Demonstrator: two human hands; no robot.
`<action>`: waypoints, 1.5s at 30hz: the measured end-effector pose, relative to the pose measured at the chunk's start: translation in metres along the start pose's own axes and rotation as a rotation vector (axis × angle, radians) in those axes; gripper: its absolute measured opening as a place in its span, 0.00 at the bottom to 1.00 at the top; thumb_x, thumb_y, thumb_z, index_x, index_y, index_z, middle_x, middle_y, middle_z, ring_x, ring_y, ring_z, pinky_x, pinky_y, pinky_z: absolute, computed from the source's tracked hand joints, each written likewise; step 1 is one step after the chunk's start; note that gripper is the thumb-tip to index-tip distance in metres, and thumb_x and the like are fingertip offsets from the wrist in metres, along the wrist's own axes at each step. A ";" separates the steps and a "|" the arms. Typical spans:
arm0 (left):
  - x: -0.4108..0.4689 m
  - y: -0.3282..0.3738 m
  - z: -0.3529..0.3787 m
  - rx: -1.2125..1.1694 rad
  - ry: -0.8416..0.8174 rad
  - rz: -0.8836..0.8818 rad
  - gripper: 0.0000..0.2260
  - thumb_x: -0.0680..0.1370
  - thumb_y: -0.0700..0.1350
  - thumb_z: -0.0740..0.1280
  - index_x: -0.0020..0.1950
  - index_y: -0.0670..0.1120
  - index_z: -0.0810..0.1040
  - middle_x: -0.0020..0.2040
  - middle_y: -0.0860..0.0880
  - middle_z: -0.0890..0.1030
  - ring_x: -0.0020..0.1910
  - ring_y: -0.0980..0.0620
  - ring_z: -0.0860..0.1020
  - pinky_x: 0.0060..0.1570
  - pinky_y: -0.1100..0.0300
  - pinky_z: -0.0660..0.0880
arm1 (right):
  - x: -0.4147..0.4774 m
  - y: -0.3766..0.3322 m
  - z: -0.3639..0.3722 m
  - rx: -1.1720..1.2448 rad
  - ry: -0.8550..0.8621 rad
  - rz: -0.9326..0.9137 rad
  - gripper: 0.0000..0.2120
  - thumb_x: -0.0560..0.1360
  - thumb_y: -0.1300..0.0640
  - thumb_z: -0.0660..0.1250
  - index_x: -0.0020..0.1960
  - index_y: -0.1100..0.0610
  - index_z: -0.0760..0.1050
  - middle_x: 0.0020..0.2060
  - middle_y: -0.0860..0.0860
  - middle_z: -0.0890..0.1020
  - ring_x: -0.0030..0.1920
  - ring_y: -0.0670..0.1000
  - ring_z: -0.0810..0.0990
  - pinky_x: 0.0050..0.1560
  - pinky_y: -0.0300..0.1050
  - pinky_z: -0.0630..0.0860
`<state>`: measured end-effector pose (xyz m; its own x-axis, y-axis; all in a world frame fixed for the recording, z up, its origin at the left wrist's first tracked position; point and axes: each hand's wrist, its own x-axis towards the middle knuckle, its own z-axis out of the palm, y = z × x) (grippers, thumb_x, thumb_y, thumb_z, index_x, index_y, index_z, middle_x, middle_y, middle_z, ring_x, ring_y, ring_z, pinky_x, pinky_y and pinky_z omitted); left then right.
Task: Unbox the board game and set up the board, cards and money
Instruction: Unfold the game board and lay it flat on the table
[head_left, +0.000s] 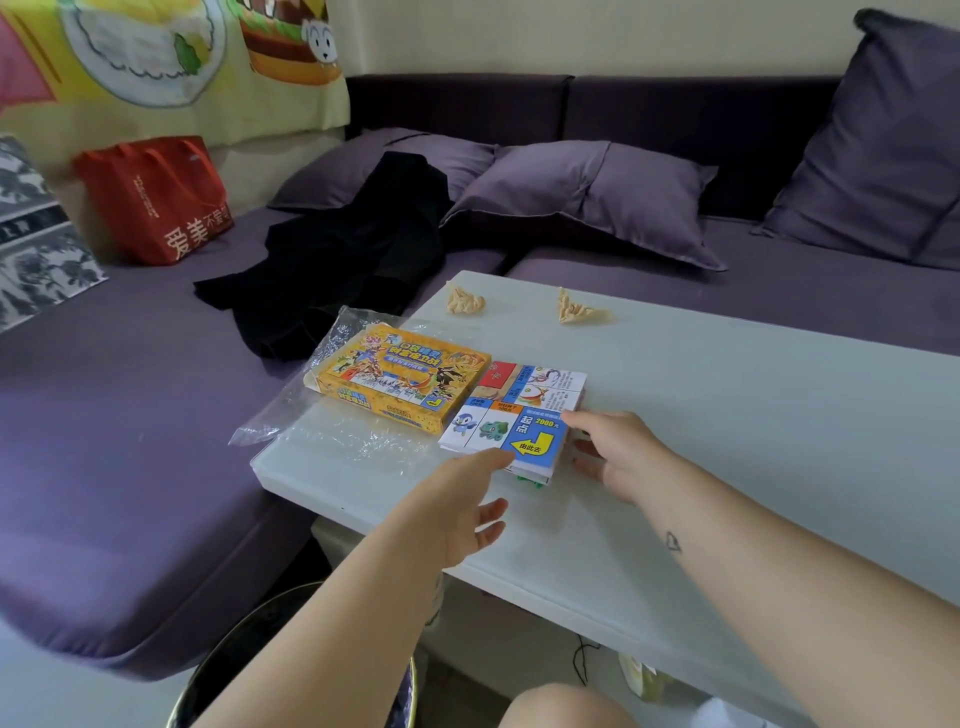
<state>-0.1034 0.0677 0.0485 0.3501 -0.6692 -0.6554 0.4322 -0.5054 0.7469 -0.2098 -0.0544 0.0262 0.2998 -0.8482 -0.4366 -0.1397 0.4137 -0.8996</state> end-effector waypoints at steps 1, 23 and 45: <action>0.000 0.000 0.000 0.007 0.006 -0.004 0.08 0.77 0.46 0.67 0.54 0.49 0.71 0.49 0.48 0.70 0.43 0.51 0.73 0.46 0.57 0.73 | -0.001 -0.001 0.001 -0.024 0.021 0.006 0.02 0.76 0.61 0.67 0.44 0.57 0.78 0.36 0.51 0.80 0.34 0.49 0.74 0.39 0.43 0.70; -0.076 0.037 0.059 0.620 0.143 1.104 0.21 0.80 0.46 0.61 0.73 0.54 0.64 0.64 0.47 0.75 0.58 0.55 0.76 0.47 0.69 0.68 | -0.137 -0.116 -0.083 0.186 -0.023 -0.270 0.07 0.78 0.56 0.62 0.42 0.53 0.74 0.36 0.49 0.79 0.37 0.47 0.75 0.40 0.40 0.67; -0.191 0.051 0.195 -0.145 -0.303 0.773 0.10 0.80 0.43 0.63 0.40 0.41 0.76 0.40 0.42 0.83 0.37 0.45 0.81 0.42 0.50 0.79 | -0.258 -0.127 -0.198 -0.782 0.205 -0.782 0.38 0.71 0.45 0.71 0.75 0.47 0.56 0.71 0.48 0.61 0.71 0.47 0.63 0.67 0.42 0.62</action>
<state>-0.3103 0.0635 0.2334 0.3622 -0.9258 0.1085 0.2725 0.2164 0.9375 -0.4558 0.0459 0.2523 0.4138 -0.8519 0.3211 -0.5562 -0.5158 -0.6516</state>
